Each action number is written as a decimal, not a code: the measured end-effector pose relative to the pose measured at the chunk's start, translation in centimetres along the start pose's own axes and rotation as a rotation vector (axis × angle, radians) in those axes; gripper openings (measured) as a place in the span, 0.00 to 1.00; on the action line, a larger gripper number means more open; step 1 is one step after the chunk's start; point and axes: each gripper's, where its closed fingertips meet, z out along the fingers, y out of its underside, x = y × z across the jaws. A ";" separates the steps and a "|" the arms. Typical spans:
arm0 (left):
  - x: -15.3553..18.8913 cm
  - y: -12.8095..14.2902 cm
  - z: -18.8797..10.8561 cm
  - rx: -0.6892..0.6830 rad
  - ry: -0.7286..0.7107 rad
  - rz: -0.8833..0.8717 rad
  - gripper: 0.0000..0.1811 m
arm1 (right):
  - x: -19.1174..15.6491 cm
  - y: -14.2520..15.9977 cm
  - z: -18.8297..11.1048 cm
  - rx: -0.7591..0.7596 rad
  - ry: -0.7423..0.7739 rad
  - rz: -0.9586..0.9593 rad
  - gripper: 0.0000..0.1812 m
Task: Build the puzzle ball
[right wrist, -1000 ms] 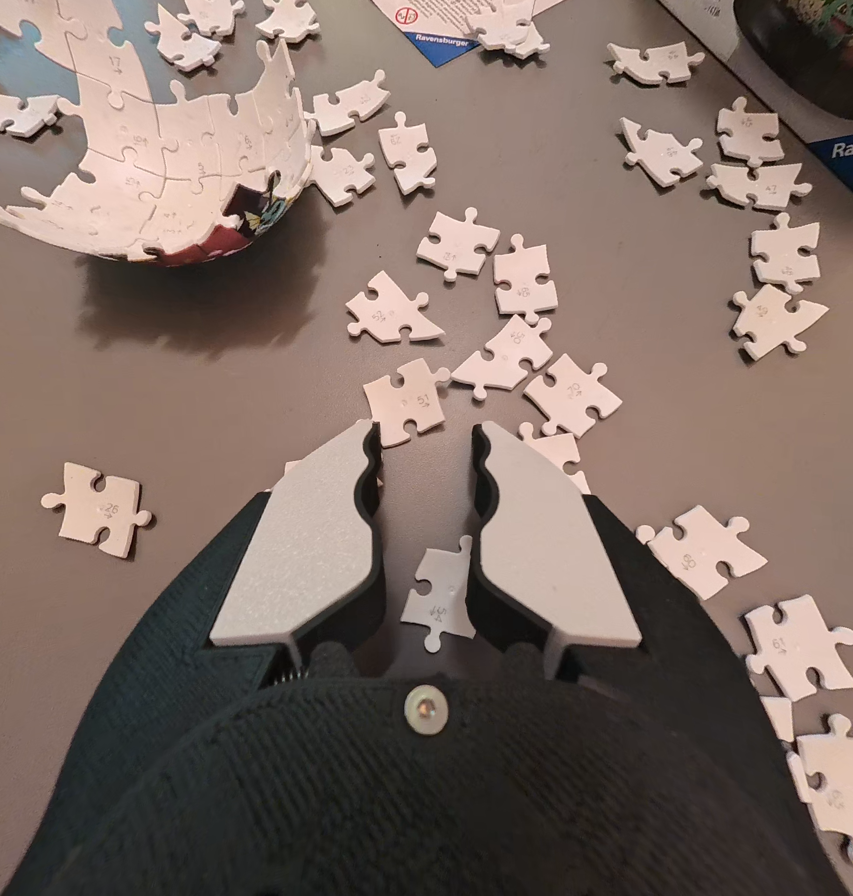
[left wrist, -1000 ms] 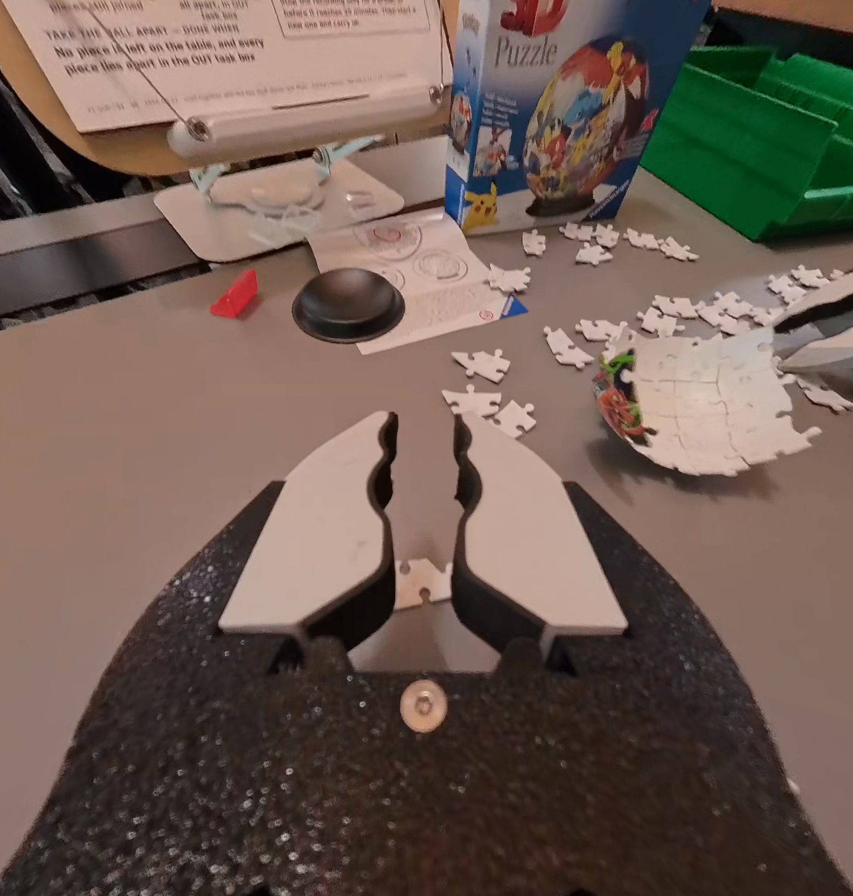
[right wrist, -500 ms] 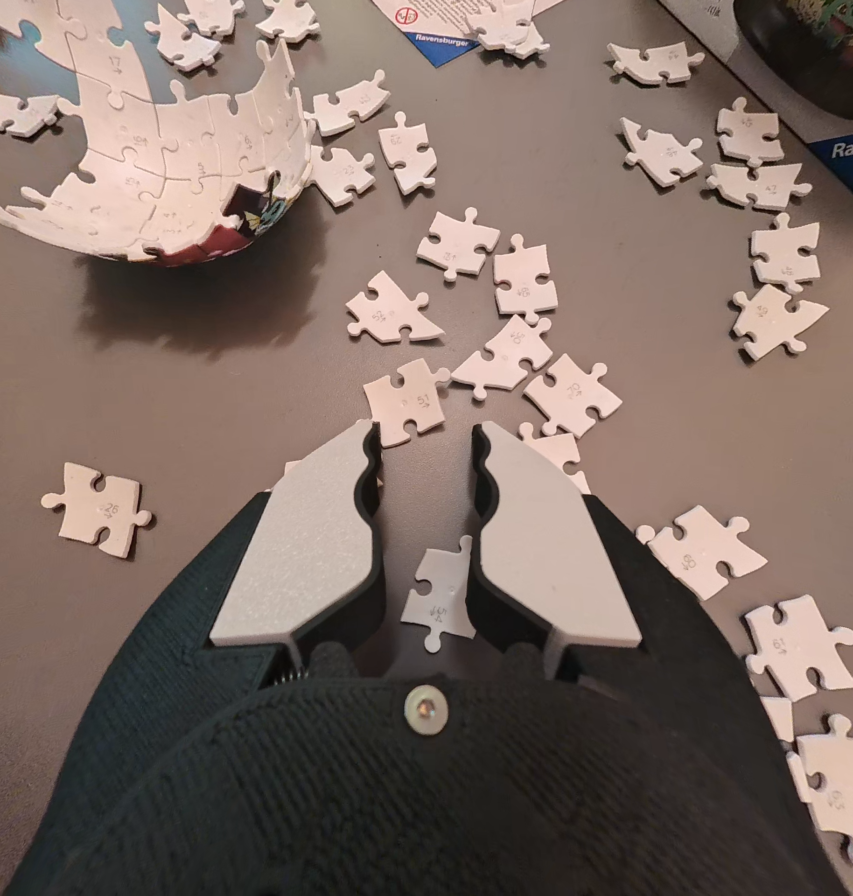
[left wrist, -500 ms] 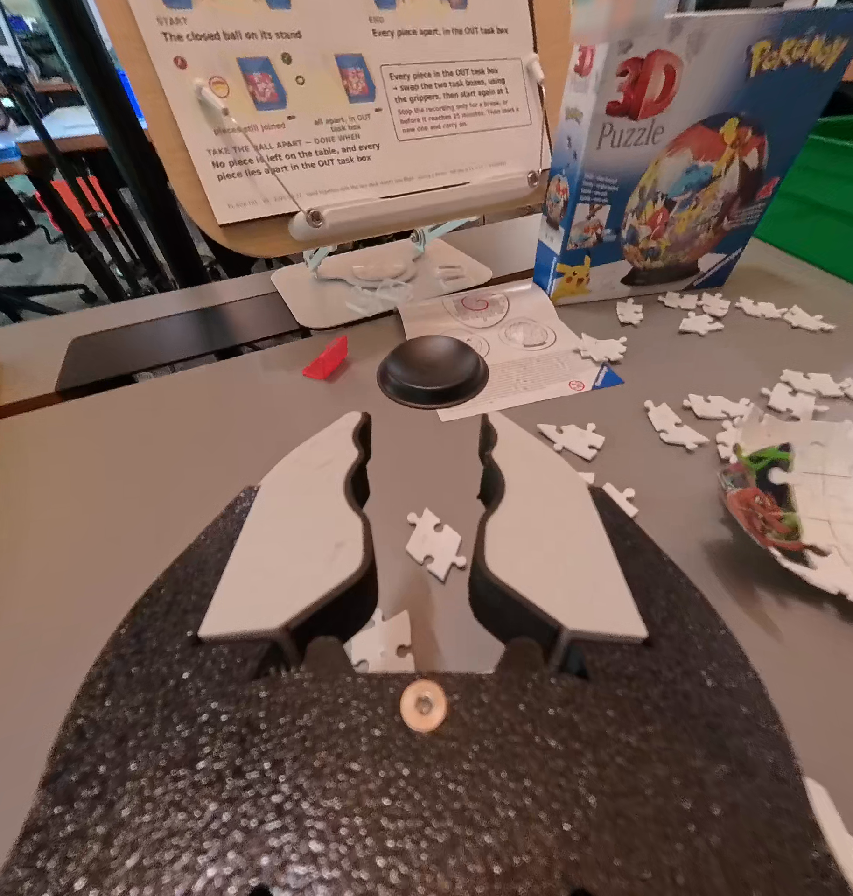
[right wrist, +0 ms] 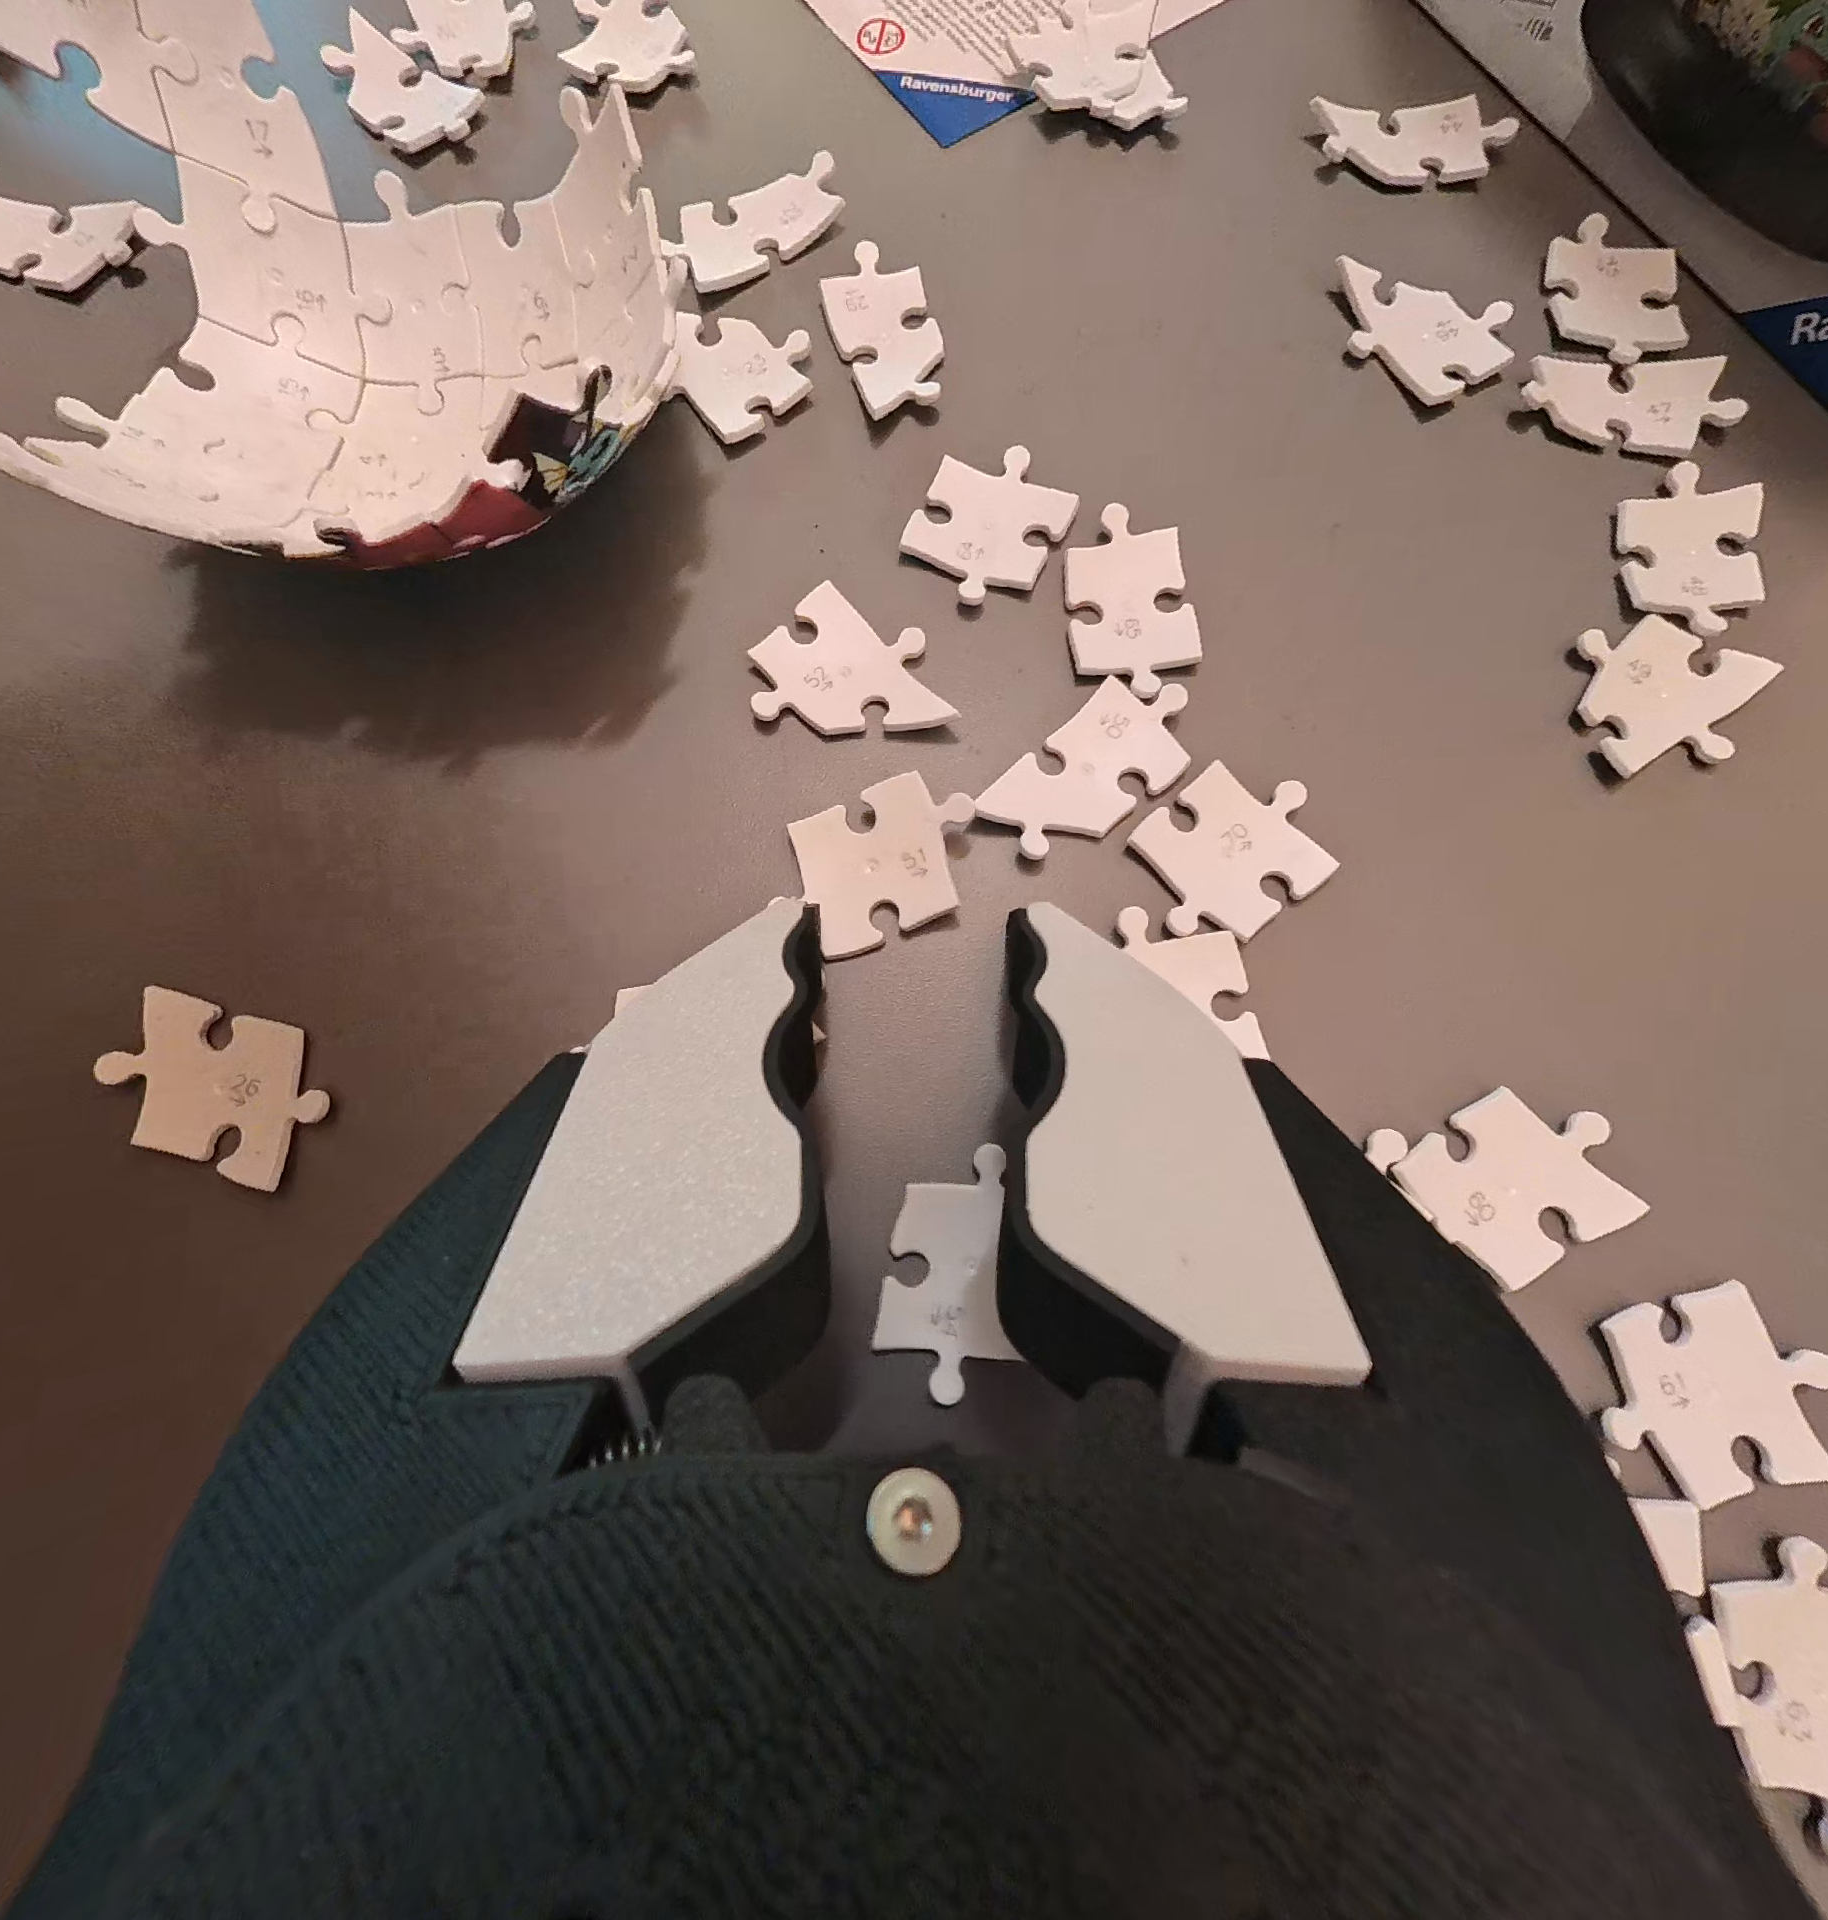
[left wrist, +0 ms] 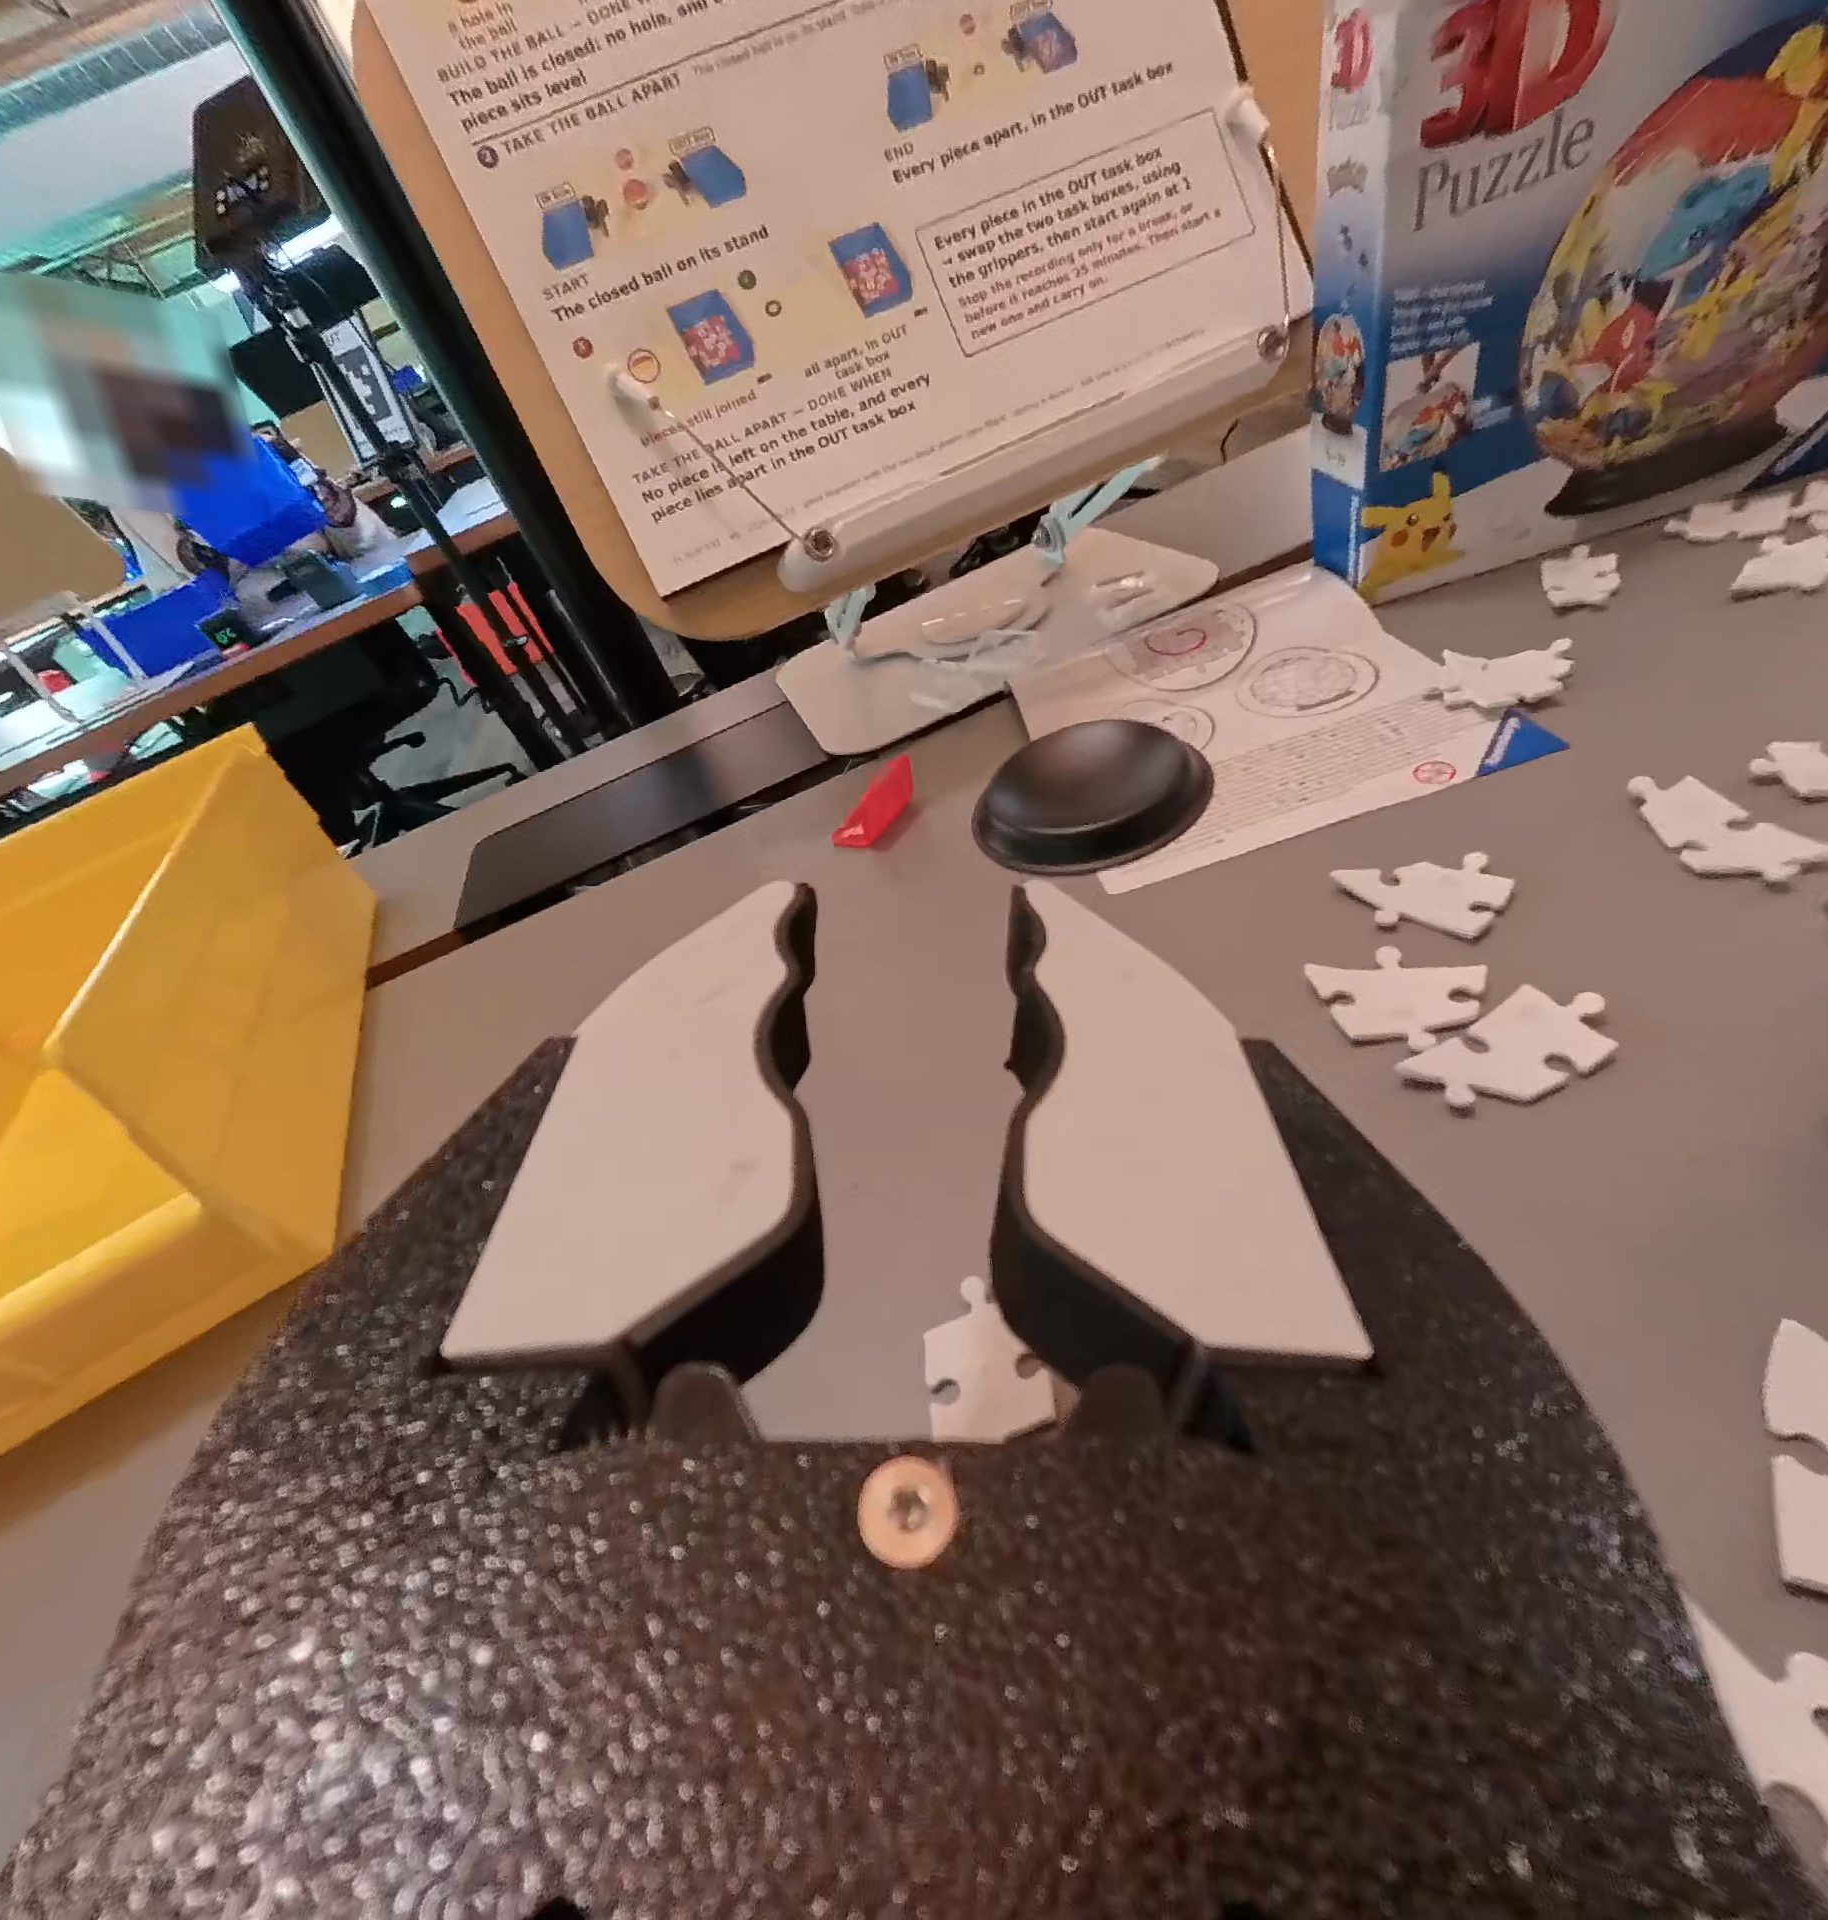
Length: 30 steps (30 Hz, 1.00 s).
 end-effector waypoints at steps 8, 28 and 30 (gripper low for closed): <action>0.6 1.4 0.6 -0.077 -0.013 0.103 0.19 | 0.0 0.0 0.0 0.000 0.000 0.000 0.19; 2.9 -2.7 -1.1 0.132 0.062 0.147 0.16 | 0.0 0.0 0.0 0.000 0.000 0.000 0.19; 4.9 -4.6 -2.6 0.203 0.168 0.181 0.14 | 0.0 0.0 0.0 0.000 0.000 0.000 0.19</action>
